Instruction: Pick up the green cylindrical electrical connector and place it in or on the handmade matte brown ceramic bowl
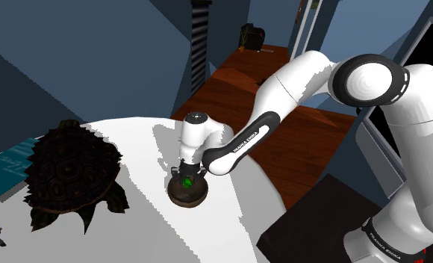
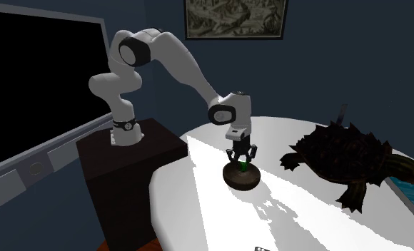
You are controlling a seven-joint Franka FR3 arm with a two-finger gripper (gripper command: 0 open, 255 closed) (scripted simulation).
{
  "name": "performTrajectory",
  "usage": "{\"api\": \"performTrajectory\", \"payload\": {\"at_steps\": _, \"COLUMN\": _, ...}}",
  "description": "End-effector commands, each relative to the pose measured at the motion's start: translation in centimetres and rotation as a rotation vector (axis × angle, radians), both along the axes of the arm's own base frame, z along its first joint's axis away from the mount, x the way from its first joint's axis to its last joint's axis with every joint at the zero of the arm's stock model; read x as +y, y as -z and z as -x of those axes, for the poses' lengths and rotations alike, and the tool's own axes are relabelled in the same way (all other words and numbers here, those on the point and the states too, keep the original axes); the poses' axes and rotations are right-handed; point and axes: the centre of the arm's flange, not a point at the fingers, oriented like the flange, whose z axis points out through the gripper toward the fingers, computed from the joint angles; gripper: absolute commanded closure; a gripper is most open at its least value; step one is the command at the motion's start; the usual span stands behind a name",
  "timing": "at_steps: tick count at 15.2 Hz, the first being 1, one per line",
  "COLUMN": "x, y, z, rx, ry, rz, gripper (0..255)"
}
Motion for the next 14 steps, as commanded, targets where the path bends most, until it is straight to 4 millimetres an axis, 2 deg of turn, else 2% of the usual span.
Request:
{"api": "performTrajectory", "payload": {"at_steps": 1, "x": 0.0, "y": 0.0, "z": 0.0, "rx": 0.000, "ry": 0.000, "rz": 0.000, "gripper": 255}}
{"api": "performTrajectory", "payload": {"at_steps": 2, "x": 0.0, "y": 0.0, "z": 0.0, "rx": 0.000, "ry": 0.000, "rz": 0.000, "gripper": 0}}
{"api": "performTrajectory", "payload": {"at_steps": 7, "x": 0.0, "y": 0.0, "z": 0.0, "rx": 0.000, "ry": 0.000, "rz": 0.000, "gripper": 0}}
{"api": "performTrajectory", "payload": {"at_steps": 11, "x": -0.2, "y": -5.0, "z": 0.5, "rx": 0.000, "ry": 0.000, "rz": 0.000, "gripper": 0}}
{"api": "performTrajectory", "payload": {"at_steps": 14, "x": -0.2, "y": -5.0, "z": 0.5, "rx": 0.000, "ry": 0.000, "rz": 0.000, "gripper": 0}}
